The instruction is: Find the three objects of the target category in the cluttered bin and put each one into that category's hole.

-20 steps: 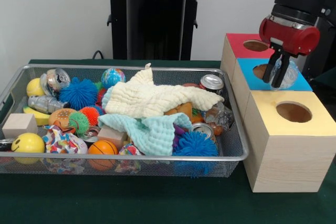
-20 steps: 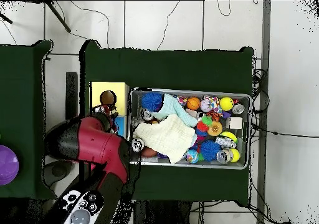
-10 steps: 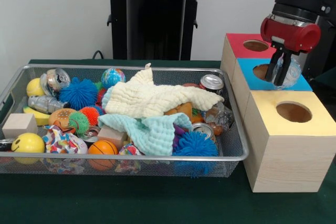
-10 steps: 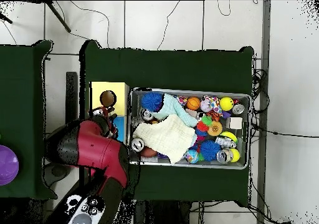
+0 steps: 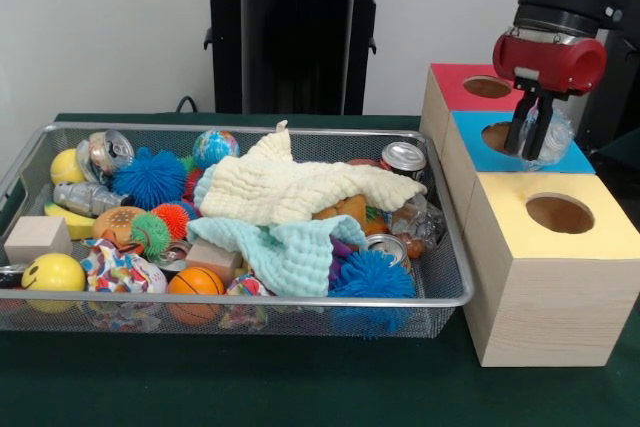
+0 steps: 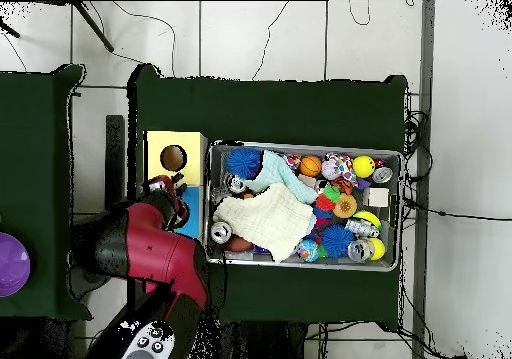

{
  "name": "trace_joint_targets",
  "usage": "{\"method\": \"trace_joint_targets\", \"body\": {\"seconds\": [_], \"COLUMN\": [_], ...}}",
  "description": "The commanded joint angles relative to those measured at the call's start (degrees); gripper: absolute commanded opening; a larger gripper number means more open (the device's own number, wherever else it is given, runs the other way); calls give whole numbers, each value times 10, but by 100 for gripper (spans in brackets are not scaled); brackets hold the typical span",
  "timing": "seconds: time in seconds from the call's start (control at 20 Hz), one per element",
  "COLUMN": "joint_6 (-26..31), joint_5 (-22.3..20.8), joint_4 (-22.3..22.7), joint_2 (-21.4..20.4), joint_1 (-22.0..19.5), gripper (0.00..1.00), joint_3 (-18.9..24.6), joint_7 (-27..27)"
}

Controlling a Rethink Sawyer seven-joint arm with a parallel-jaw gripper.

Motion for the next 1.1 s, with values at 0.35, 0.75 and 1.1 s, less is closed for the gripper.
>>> {"method": "trace_joint_targets", "body": {"seconds": [0.35, 0.75, 1.1], "joint_6": [-50, -48, -59], "joint_5": [-84, -96, -119], "joint_4": [124, 131, 147], "joint_2": [10, 3, -12], "joint_1": [-31, -31, -44], "gripper": [0, 0, 0], "joint_3": [121, 126, 140], "joint_7": [33, 35, 34]}}
